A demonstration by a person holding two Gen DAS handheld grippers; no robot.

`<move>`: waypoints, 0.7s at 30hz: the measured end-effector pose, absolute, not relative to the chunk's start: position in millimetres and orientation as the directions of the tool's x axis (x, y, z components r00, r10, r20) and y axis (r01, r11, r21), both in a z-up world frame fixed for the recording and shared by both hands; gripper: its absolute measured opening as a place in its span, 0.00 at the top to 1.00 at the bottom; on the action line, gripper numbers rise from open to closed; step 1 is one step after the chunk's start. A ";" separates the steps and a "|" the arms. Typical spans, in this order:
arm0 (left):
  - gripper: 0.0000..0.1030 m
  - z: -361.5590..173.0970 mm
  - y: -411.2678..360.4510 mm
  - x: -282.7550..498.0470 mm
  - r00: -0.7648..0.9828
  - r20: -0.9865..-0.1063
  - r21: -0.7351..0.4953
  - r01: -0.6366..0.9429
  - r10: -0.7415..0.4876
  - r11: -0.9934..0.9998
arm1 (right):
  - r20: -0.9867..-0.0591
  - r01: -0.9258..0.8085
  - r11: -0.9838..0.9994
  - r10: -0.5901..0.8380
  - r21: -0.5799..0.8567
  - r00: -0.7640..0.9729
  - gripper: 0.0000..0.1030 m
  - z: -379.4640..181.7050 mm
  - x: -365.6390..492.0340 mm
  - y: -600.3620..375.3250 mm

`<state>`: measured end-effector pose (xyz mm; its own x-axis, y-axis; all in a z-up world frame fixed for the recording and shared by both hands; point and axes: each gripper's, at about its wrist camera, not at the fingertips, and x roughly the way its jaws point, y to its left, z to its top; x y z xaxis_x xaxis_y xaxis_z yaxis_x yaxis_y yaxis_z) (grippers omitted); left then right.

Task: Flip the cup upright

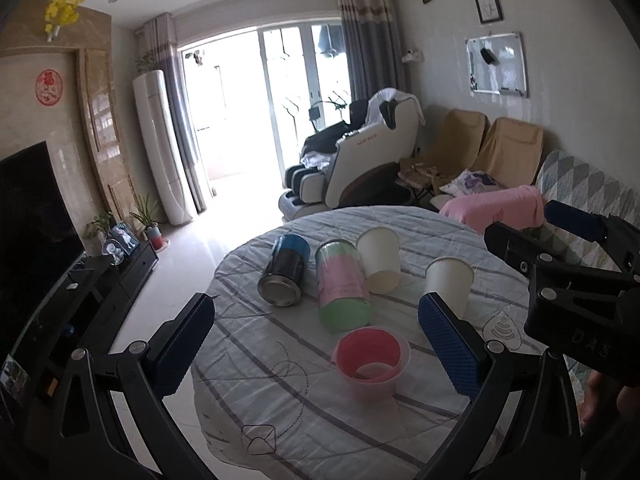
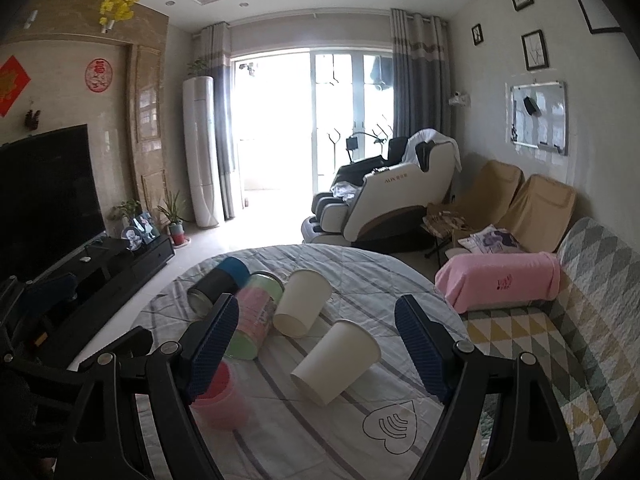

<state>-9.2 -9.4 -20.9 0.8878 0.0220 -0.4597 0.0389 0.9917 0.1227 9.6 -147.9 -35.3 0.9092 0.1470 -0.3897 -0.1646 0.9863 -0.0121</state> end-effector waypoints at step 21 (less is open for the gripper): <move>0.00 -17.5 1.1 -26.7 0.903 -0.429 0.117 0.023 0.030 0.993 | -0.374 -0.172 0.984 0.147 -0.034 0.915 0.21 -32.3 -5.0 -141.1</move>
<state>-26.7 1.1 -17.5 0.9028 0.0299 -0.4290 0.0225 0.9929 0.1167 -5.0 -141.1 -32.3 0.9155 0.1474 -0.3744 -0.1725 0.9844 -0.0341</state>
